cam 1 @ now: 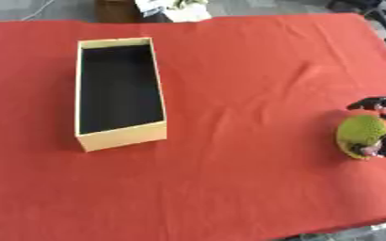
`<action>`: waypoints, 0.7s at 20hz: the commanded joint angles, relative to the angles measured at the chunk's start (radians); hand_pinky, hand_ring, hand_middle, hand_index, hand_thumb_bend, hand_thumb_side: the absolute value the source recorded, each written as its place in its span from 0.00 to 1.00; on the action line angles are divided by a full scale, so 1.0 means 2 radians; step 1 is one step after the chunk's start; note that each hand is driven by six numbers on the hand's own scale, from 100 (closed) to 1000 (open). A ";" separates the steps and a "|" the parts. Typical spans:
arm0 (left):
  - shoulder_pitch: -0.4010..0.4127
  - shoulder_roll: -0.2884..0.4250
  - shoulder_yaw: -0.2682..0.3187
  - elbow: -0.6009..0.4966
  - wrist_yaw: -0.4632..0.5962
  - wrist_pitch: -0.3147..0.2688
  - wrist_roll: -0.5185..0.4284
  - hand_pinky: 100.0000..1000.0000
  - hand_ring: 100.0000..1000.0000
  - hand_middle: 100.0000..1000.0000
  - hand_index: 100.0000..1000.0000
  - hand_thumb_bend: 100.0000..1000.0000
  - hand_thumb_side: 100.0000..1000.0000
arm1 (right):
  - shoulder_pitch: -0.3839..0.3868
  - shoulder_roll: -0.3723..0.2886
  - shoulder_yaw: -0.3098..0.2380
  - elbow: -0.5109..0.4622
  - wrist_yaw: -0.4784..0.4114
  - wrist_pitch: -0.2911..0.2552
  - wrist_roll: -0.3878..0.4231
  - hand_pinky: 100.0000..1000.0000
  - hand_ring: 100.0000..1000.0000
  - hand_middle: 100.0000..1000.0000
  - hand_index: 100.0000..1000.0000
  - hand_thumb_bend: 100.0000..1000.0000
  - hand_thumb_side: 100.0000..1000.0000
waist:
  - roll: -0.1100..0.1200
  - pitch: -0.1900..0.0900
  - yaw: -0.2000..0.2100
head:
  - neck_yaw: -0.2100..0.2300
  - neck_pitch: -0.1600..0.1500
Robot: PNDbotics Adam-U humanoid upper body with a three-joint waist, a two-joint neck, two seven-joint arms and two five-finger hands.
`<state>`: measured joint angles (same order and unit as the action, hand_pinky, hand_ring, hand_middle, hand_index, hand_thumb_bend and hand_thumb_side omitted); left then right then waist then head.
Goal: Pick up objects on the table and place them in the box.
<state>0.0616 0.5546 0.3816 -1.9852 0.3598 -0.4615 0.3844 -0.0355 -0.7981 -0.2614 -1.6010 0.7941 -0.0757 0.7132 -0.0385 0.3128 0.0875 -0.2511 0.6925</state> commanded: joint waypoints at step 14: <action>0.001 0.005 0.002 -0.007 -0.004 0.003 -0.005 0.50 0.58 0.67 0.62 0.05 0.66 | 0.014 0.012 -0.043 -0.052 -0.080 -0.010 -0.096 0.71 0.58 0.41 0.56 0.00 0.03 | 0.001 -0.007 -0.001 | 0.001 -0.001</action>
<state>0.0621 0.5466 0.3794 -1.9852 0.3591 -0.4555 0.3780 -0.0048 -0.7499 -0.3227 -1.6775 0.6578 -0.0985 0.5420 -0.0375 0.3136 0.0861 -0.2498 0.6925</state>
